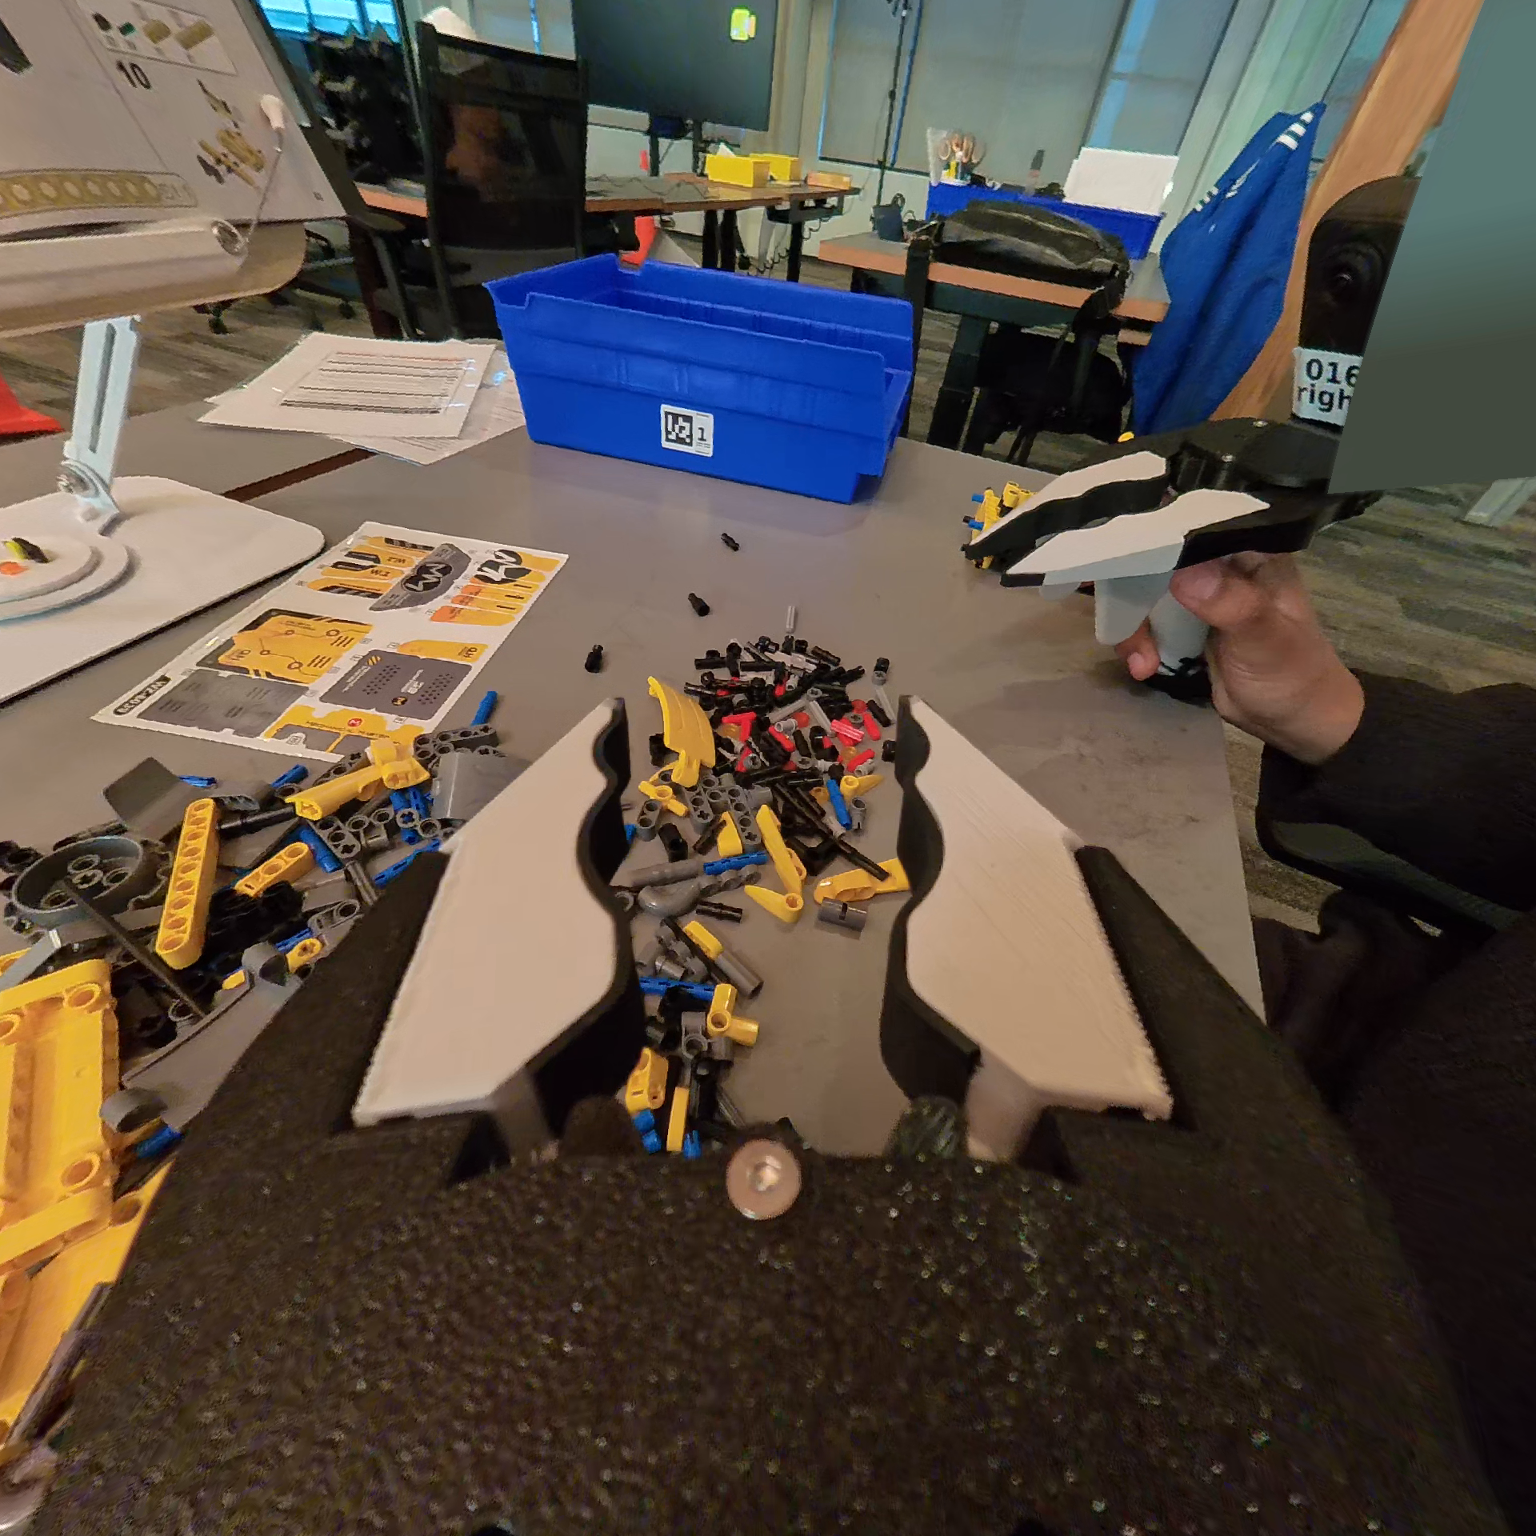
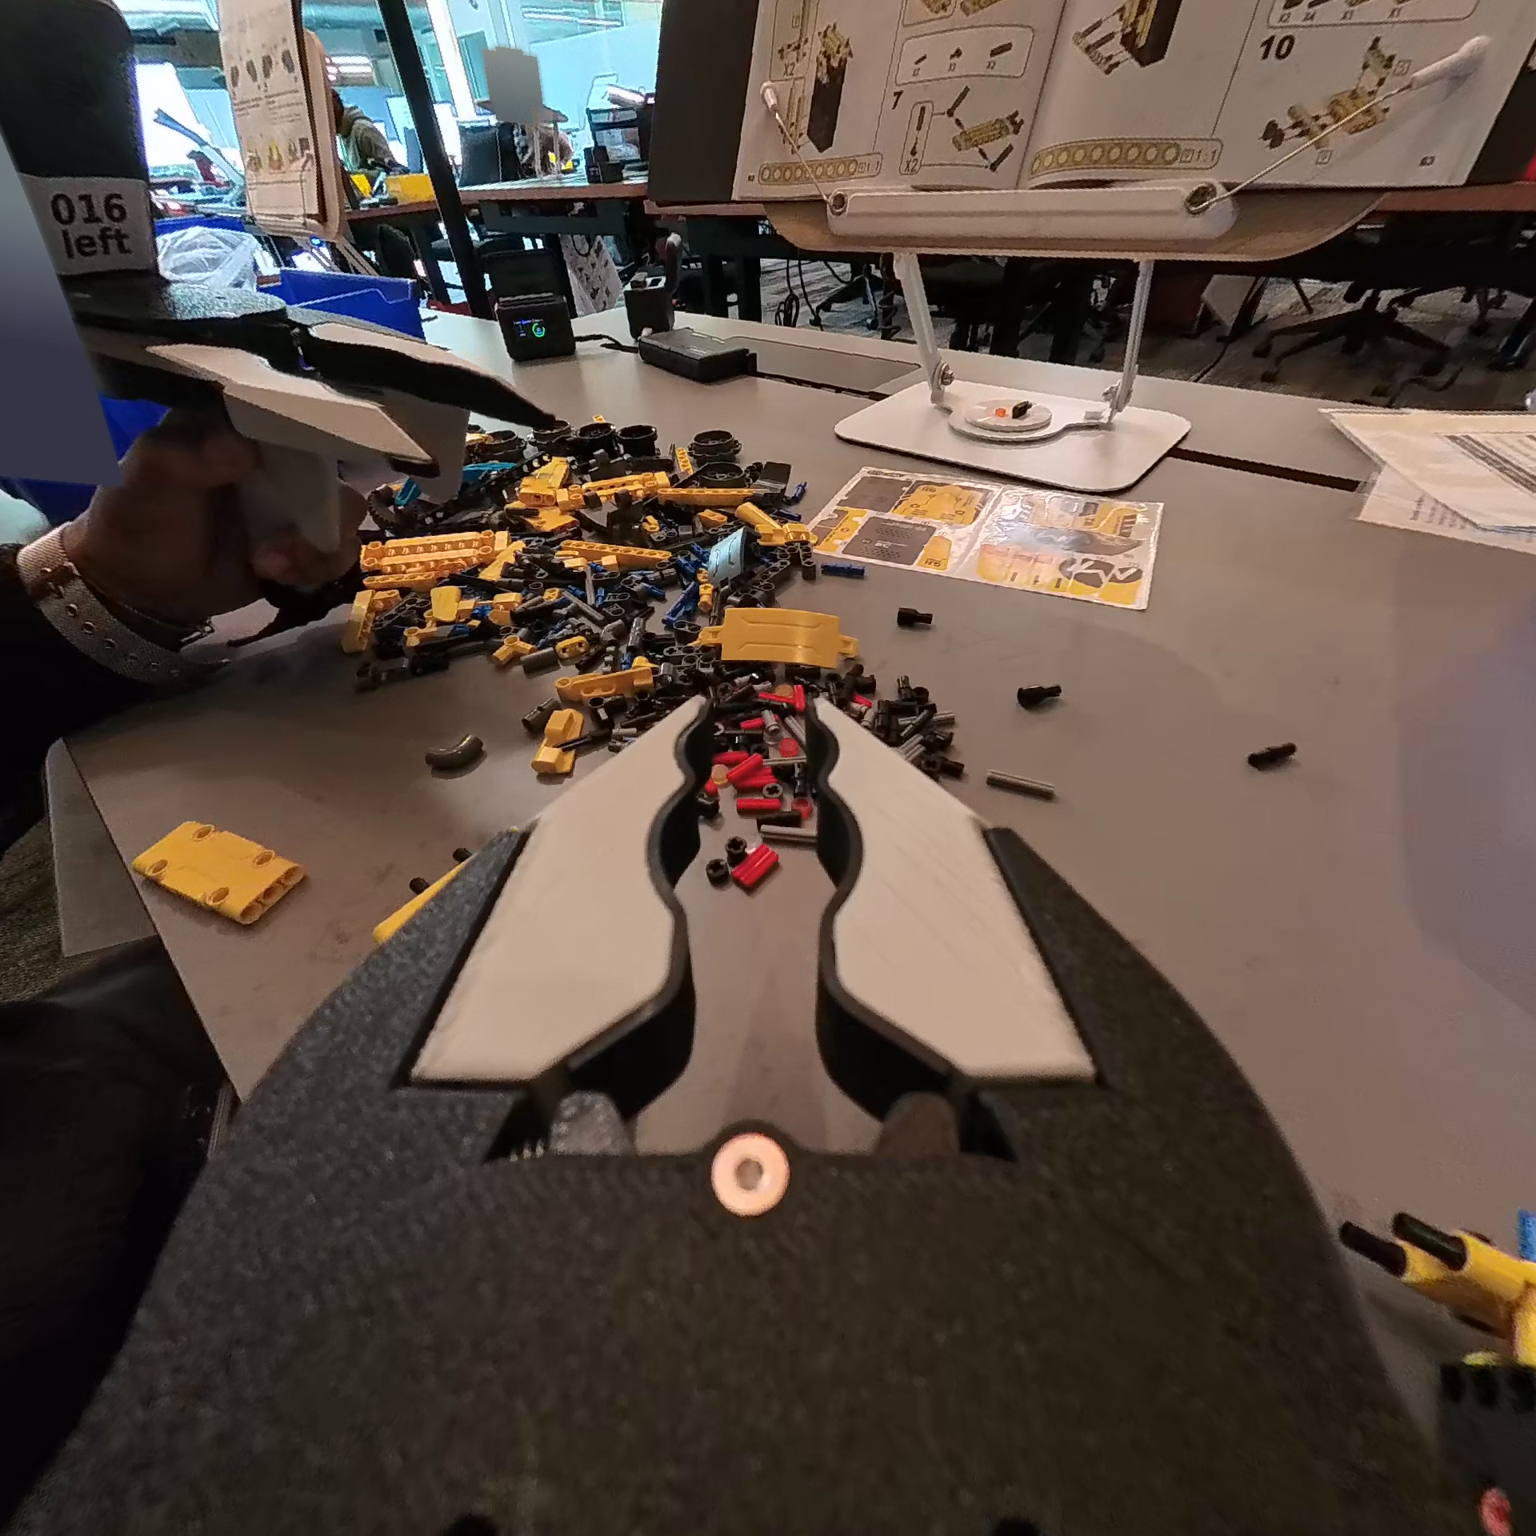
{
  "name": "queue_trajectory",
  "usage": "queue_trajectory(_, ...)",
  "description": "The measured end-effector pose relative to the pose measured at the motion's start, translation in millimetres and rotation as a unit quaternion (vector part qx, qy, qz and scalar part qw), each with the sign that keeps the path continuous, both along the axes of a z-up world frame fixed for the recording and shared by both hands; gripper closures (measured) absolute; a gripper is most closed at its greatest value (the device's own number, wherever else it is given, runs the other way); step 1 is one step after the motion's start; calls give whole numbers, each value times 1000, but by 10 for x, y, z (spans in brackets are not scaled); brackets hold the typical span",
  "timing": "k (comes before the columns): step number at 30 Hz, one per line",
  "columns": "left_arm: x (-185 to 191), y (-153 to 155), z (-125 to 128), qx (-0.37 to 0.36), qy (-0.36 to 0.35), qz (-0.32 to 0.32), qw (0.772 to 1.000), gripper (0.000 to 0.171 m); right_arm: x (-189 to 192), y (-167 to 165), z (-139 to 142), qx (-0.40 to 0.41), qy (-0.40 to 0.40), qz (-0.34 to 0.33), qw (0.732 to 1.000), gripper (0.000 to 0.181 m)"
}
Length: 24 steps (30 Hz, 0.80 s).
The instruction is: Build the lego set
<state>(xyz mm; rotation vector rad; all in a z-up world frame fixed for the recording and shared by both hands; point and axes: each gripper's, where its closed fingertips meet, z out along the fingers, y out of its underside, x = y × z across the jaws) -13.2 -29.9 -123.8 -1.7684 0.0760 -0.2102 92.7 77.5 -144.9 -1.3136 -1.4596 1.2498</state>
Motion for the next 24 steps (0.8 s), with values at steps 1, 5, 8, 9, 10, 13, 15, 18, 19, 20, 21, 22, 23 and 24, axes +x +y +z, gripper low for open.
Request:
queue_trajectory(1,-7,-1,-2,-1,2,3,1000,108,-1,-1,-1,0,0,0,1000,160)
queue_trajectory(5,-1,-14,28,5,-6,2,1000,108,-4,-7,-6,3,-2,1,1000,160)
queue_trajectory(8,-17,-17,45,9,-8,5,1000,108,0,-10,0,6,0,0,1000,160)
queue_trajectory(9,-20,-17,48,10,-7,5,1000,108,2,-11,6,7,2,-1,1000,160)
queue_trajectory(10,-21,-19,49,11,-6,6,1000,108,5,-12,11,9,4,-1,1000,160)
queue_trajectory(13,19,-22,32,7,-2,-8,1000,108,5,-18,11,12,4,-1,1000,160)
queue_trajectory(15,120,-34,12,-3,-10,-34,999,108,-3,-29,-2,14,0,1,1000,160)
queue_trajectory(18,393,-106,-8,-33,-7,-61,998,107,-8,-35,-14,13,-5,4,1000,160)
queue_trajectory(19,503,-144,-49,-54,9,-59,997,107,-7,-36,-12,11,-4,5,1000,160)
queue_trajectory(20,617,-189,-122,-83,35,-52,995,107,-4,-42,-11,7,-4,8,1000,161)
queue_trajectory(21,766,-257,-207,-113,62,-53,990,107,-3,-47,-11,1,-5,13,1000,161)
queue_trajectory(22,938,-346,-291,-140,84,-61,985,107,-6,-37,-14,-5,-6,12,1000,161)
queue_trajectory(23,1093,-442,-364,-162,101,-65,979,107,-8,-25,-15,-11,-8,11,1000,161)
queue_trajectory(24,1211,-539,-432,-180,116,-62,975,107,-9,-13,-14,-15,-8,9,1000,161)
